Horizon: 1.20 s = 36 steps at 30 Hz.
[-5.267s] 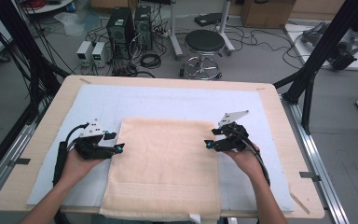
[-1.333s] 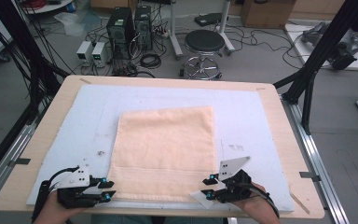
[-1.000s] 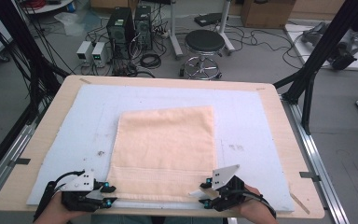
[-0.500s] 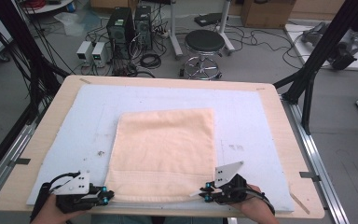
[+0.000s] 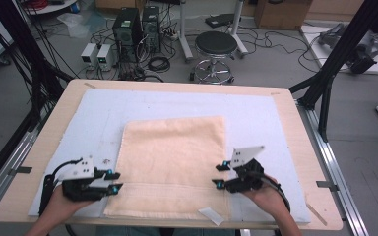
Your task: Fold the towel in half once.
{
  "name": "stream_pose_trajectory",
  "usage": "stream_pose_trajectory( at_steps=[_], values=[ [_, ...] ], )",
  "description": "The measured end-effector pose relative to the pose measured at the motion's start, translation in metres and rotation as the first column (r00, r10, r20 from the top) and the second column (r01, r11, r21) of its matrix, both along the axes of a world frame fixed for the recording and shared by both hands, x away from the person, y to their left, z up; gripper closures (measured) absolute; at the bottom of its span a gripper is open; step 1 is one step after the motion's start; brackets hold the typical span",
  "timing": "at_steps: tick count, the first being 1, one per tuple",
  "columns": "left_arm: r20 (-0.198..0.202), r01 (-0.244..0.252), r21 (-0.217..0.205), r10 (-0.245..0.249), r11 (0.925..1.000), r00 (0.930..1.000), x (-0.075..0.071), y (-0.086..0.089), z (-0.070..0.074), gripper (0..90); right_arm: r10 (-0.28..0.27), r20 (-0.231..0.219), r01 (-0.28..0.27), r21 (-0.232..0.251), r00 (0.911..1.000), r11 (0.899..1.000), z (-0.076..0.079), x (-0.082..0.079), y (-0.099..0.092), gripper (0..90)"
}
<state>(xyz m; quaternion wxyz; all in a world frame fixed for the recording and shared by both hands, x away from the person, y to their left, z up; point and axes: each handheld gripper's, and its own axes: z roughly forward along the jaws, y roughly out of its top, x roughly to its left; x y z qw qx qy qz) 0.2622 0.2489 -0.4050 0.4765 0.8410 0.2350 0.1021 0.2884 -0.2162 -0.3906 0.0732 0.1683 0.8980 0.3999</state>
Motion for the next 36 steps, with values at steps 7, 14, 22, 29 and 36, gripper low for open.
stream_pose_trajectory(
  at_steps=[7, 14, 22, 29, 36],
  values=[
    [-0.002, -0.188, -0.015, 0.188, 0.9821, 0.9822, 0.075, -0.011, 0.009, 57.0, -0.169, 0.040, 0.170, -0.009, 0.9848, 0.985, 0.009, 0.079, -0.001, 47.2],
    [-0.034, -0.246, 0.021, 0.246, 0.9691, 0.9686, 0.133, -0.022, 0.000, 53.5, -0.168, 0.029, 0.168, 0.012, 0.9854, 0.986, 0.001, 0.132, 0.011, 44.8],
    [-0.065, -0.231, 0.161, 0.244, 0.9595, 0.9676, 0.143, -0.038, -0.025, 72.1, -0.204, -0.094, 0.193, -0.116, 0.9743, 0.974, -0.039, 0.152, 0.023, 50.9],
    [-0.083, -0.193, 0.127, 0.205, 0.9728, 0.9753, 0.132, -0.033, -0.028, 77.8, -0.179, -0.067, 0.173, -0.092, 0.9815, 0.981, -0.040, 0.135, 0.020, 61.3],
    [-0.030, -0.292, 0.030, 0.293, 0.9560, 0.9558, 0.144, -0.019, -0.006, 72.1, -0.222, 0.020, 0.223, -0.061, 0.9748, 0.973, -0.011, 0.140, 0.013, 54.4]
  ],
)
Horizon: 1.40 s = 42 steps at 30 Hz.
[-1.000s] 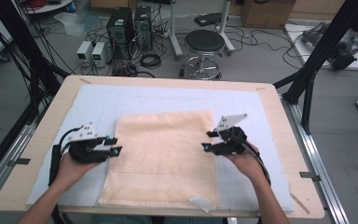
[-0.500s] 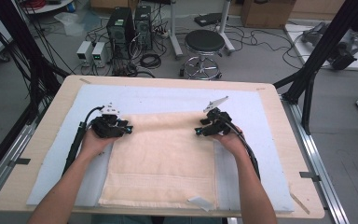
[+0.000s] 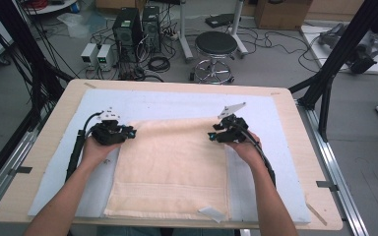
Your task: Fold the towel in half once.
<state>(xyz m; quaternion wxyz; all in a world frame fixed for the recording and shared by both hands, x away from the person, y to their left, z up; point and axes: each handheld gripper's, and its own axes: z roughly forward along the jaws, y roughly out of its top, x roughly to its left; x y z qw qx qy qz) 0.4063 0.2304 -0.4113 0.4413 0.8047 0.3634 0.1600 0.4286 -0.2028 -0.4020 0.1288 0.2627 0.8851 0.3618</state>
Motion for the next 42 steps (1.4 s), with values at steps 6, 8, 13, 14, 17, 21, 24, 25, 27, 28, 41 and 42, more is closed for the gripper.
stream_pose_trajectory(
  at_steps=[6, 8, 13, 14, 17, 21, 24, 25, 27, 28, 41, 42],
  values=[
    [-0.033, -0.091, 0.016, 0.091, 0.9958, 0.9953, 0.033, 0.005, 0.002, 63.5, -0.086, -0.003, 0.086, 0.031, 0.9963, 0.996, 0.018, 0.031, -0.013, 46.9],
    [-0.094, -0.080, 0.049, 0.084, 0.9956, 0.9920, 0.044, -0.001, -0.008, 58.1, -0.089, -0.032, 0.089, 0.003, 0.9956, 0.996, 0.011, 0.041, -0.012, 44.8],
    [-0.157, -0.090, 0.046, 0.096, 0.9949, 0.9829, 0.052, -0.006, -0.024, 57.2, -0.091, -0.138, 0.091, -0.004, 0.9862, 0.996, -0.016, 0.055, -0.010, 44.5],
    [-0.165, -0.066, 0.039, 0.071, 0.9971, 0.9837, 0.052, -0.005, -0.023, 71.1, -0.085, -0.183, 0.085, -0.005, 0.9795, 0.996, -0.019, 0.055, -0.008, 54.6],
    [-0.104, -0.067, 0.065, 0.074, 0.9956, 0.9918, 0.046, -0.008, -0.012, 85.9, -0.030, -0.212, 0.032, 0.007, 0.9769, 0.999, -0.014, 0.053, -0.006, 78.3],
    [0.074, -0.045, 0.019, 0.043, 0.9988, 0.9963, 0.021, -0.003, 0.017, 86.3, 0.009, -0.052, -0.007, 0.030, 0.9986, 1.000, 0.020, 0.033, -0.002, 79.0],
    [0.135, 0.044, 0.013, -0.046, 0.9989, 0.9898, -0.012, 0.002, 0.026, 86.2, 0.090, 0.040, -0.091, 0.028, 0.9951, 0.995, 0.037, 0.001, -0.001, 77.3],
    [0.134, 0.076, 0.021, -0.078, 0.9969, 0.9880, -0.024, 0.005, 0.023, 86.2, 0.121, 0.045, -0.123, 0.038, 0.9916, 0.992, 0.037, -0.010, -0.003, 75.9],
    [0.061, 0.177, 0.017, -0.177, 0.9842, 0.9823, -0.045, 0.012, 0.012, 85.5, 0.193, -0.006, -0.193, 0.050, 0.9812, 0.980, 0.029, -0.030, -0.005, 68.2],
    [0.012, 0.223, 0.030, -0.224, 0.9743, 0.9745, -0.054, 0.015, 0.006, 83.8, 0.201, -0.023, -0.200, 0.034, 0.9793, 0.979, 0.025, -0.039, -0.007, 63.1],
    [0.004, 0.132, 0.029, -0.132, 0.9908, 0.9912, -0.044, 0.019, -0.008, 50.9, 0.224, -0.072, -0.221, 0.043, 0.9719, 0.974, 0.011, -0.060, 0.010, 42.0],
    [-0.013, 0.140, 0.029, -0.140, 0.9897, 0.9901, -0.041, 0.017, -0.011, 50.8, 0.237, -0.088, -0.235, 0.037, 0.9675, 0.971, 0.007, -0.060, 0.013, 41.8]
  ],
)
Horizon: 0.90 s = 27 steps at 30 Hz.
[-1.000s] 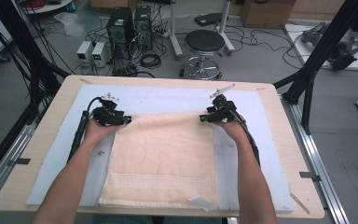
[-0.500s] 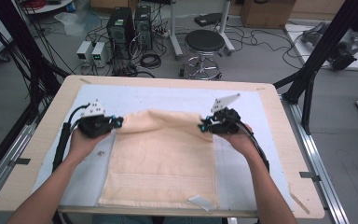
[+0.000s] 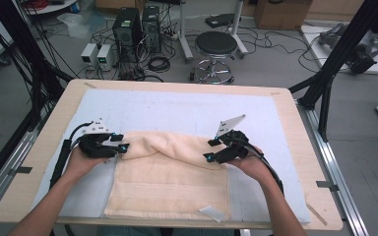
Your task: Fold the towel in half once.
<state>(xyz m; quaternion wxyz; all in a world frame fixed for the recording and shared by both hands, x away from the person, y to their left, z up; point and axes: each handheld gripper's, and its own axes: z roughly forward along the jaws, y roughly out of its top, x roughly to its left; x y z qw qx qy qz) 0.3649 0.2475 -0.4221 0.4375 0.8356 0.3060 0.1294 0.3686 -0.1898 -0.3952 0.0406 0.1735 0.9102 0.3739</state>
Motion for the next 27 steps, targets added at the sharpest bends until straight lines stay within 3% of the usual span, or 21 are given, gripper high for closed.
stream_pose_trajectory(
  at_steps=[2, 3, 4, 6, 7, 8, 11, 12, 13, 14, 15, 16, 17, 18, 19, 21, 22, 23, 25, 27],
  values=[
    [-0.025, 0.033, 0.012, -0.033, 0.9994, 0.9992, 0.001, -0.005, -0.005, 55.2, 0.020, -0.024, -0.021, -0.020, 0.9995, 1.000, -0.008, -0.002, 0.004, 42.3],
    [-0.029, 0.059, 0.030, -0.059, 0.9978, 0.9978, 0.000, -0.007, -0.007, 64.1, 0.030, -0.027, -0.031, -0.028, 0.9992, 0.999, -0.012, -0.003, 0.005, 43.7],
    [-0.025, 0.067, 0.052, -0.065, 0.9964, 0.9975, -0.001, -0.009, -0.007, 73.1, 0.035, -0.032, -0.037, -0.045, 0.9989, 0.998, -0.015, -0.004, 0.006, 47.4],
    [-0.011, 0.061, 0.059, -0.060, 0.9964, 0.9981, -0.001, -0.010, -0.006, 83.2, 0.051, -0.037, -0.054, -0.089, 0.9980, 0.995, -0.022, -0.006, 0.009, 63.9],
    [-0.009, 0.043, 0.057, -0.043, 0.9974, 0.9991, 0.000, -0.009, -0.004, 84.6, 0.055, -0.035, -0.059, -0.107, 0.9979, 0.993, -0.023, -0.006, 0.010, 77.8],
    [-0.002, 0.024, 0.054, -0.024, 0.9983, 0.9997, 0.001, -0.009, -0.002, 85.3, 0.079, -0.030, -0.082, -0.099, 0.9964, 0.992, -0.021, -0.006, 0.011, 83.8],
    [0.044, -0.056, 0.022, 0.055, 0.9982, 0.9975, 0.014, -0.008, 0.010, 86.1, 0.068, -0.010, -0.069, -0.103, 0.9976, 0.992, -0.005, 0.003, 0.010, 85.6],
    [0.070, -0.096, 0.006, 0.096, 0.9953, 0.9930, 0.022, -0.009, 0.016, 86.2, 0.041, 0.027, -0.038, -0.106, 0.9988, 0.994, 0.004, 0.009, 0.010, 85.7],
    [0.103, -0.156, -0.016, 0.157, 0.9877, 0.9823, 0.034, -0.011, 0.024, 86.2, 0.017, 0.077, -0.009, -0.103, 0.9969, 0.995, 0.013, 0.020, 0.008, 85.7],
    [0.124, -0.225, -0.045, 0.229, 0.9733, 0.9656, 0.049, -0.014, 0.032, 86.0, -0.051, 0.143, 0.066, -0.102, 0.9884, 0.993, 0.022, 0.035, 0.008, 84.1],
    [0.148, -0.296, -0.061, 0.302, 0.9533, 0.9418, 0.063, -0.018, 0.042, 83.0, -0.149, 0.201, 0.171, -0.097, 0.9682, 0.980, 0.032, 0.053, 0.007, 79.4],
    [0.156, -0.363, -0.077, 0.371, 0.9286, 0.9154, 0.074, -0.024, 0.050, 71.9, -0.262, 0.240, 0.286, -0.071, 0.9349, 0.956, 0.040, 0.072, 0.004, 65.4],
    [0.137, -0.399, -0.081, 0.407, 0.9133, 0.9031, 0.083, -0.027, 0.056, 58.8, -0.382, 0.239, 0.399, -0.024, 0.8928, 0.917, 0.044, 0.087, -0.001, 58.0],
    [0.118, -0.394, -0.099, 0.404, 0.9136, 0.9069, 0.086, -0.029, 0.059, 55.3, -0.441, 0.173, 0.445, 0.018, 0.8807, 0.895, 0.046, 0.098, -0.007, 58.3],
    [0.130, -0.371, -0.095, 0.381, 0.9236, 0.9152, 0.087, -0.030, 0.059, 56.4, -0.443, 0.141, 0.442, 0.038, 0.8853, 0.896, 0.045, 0.102, -0.010, 58.3],
    [0.127, -0.334, -0.036, 0.336, 0.9418, 0.9333, 0.085, -0.031, 0.054, 56.4, -0.396, 0.153, 0.402, -0.007, 0.9054, 0.916, 0.038, 0.100, -0.006, 55.6],
    [0.104, -0.318, -0.029, 0.320, 0.9475, 0.9417, 0.083, -0.029, 0.048, 54.7, -0.366, 0.140, 0.371, -0.012, 0.9202, 0.929, 0.033, 0.098, -0.005, 54.7],
    [0.082, -0.315, -0.030, 0.316, 0.9487, 0.9451, 0.081, -0.026, 0.042, 53.9, -0.342, 0.128, 0.347, -0.017, 0.9309, 0.938, 0.028, 0.095, -0.004, 54.0],
    [0.061, -0.300, -0.032, 0.301, 0.9535, 0.9517, 0.072, -0.023, 0.030, 54.1, -0.320, 0.092, 0.323, -0.018, 0.9428, 0.946, 0.018, 0.089, -0.005, 53.6],
    [0.036, -0.278, -0.021, 0.279, 0.9603, 0.9596, 0.063, -0.020, 0.020, 54.1, -0.311, 0.077, 0.314, -0.033, 0.9472, 0.949, 0.009, 0.083, -0.005, 52.0]
  ],
)
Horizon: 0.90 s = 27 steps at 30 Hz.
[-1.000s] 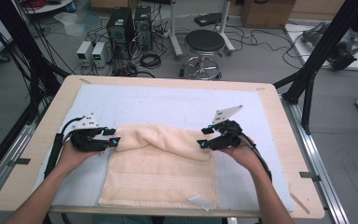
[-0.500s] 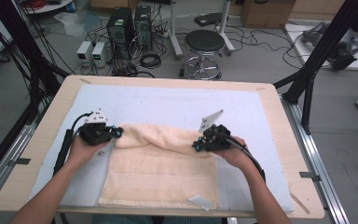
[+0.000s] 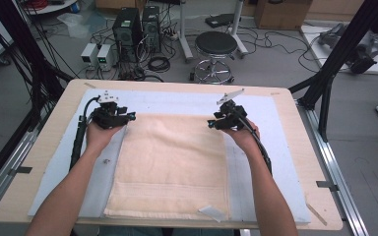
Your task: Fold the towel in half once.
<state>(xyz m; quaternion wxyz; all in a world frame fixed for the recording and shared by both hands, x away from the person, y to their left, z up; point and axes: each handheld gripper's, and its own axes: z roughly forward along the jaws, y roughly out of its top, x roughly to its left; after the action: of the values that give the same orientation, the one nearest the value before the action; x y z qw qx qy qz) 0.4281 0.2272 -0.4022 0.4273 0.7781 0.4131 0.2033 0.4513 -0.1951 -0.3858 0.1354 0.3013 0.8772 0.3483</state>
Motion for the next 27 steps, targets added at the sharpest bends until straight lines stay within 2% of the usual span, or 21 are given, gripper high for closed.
stream_pose_trajectory(
  at_steps=[1, 4, 6, 8, 12, 15, 18, 25, 27],
  values=[
    [-0.020, 0.007, 0.000, -0.007, 1.0000, 0.9998, -0.003, 0.001, -0.004, 54.2, 0.007, -0.005, -0.007, 0.007, 1.0000, 1.000, -0.004, -0.002, -0.001, 51.3],
    [-0.036, 0.025, -0.003, -0.025, 0.9997, 0.9990, -0.010, 0.003, -0.013, 53.8, 0.002, -0.045, 0.000, 0.038, 0.9990, 0.999, -0.011, -0.007, -0.005, 48.2],
    [-0.049, 0.032, -0.003, -0.033, 0.9995, 0.9983, -0.012, 0.003, -0.015, 50.2, -0.002, -0.040, 0.004, 0.039, 0.9992, 0.999, -0.014, -0.009, -0.006, 46.0],
    [-0.053, 0.051, -0.013, -0.052, 0.9986, 0.9973, -0.012, 0.004, -0.014, 50.1, -0.002, -0.038, 0.005, 0.066, 0.9993, 0.998, -0.016, -0.009, -0.008, 43.5],
    [-0.032, 0.056, -0.032, -0.057, 0.9979, 0.9979, -0.012, 0.002, -0.013, 46.9, -0.025, -0.064, 0.030, 0.081, 0.9976, 0.996, -0.020, -0.008, -0.011, 35.2],
    [-0.050, 0.055, -0.035, -0.057, 0.9979, 0.9971, -0.011, 0.002, -0.014, 44.0, -0.031, -0.057, 0.037, 0.101, 0.9979, 0.994, -0.022, -0.007, -0.011, 31.8],
    [-0.054, 0.050, -0.040, -0.052, 0.9979, 0.9972, -0.010, 0.002, -0.015, 39.8, -0.040, -0.055, 0.044, 0.083, 0.9977, 0.996, -0.025, -0.007, -0.010, 30.5],
    [-0.049, 0.033, -0.060, -0.036, 0.9977, 0.9982, -0.009, 0.004, -0.012, 40.0, -0.041, -0.045, 0.045, 0.089, 0.9981, 0.995, -0.026, -0.005, -0.007, 30.5],
    [-0.050, 0.027, -0.050, -0.030, 0.9984, 0.9983, -0.008, 0.005, -0.011, 40.2, -0.038, -0.042, 0.042, 0.094, 0.9984, 0.995, -0.023, -0.005, -0.005, 30.5]
  ],
)
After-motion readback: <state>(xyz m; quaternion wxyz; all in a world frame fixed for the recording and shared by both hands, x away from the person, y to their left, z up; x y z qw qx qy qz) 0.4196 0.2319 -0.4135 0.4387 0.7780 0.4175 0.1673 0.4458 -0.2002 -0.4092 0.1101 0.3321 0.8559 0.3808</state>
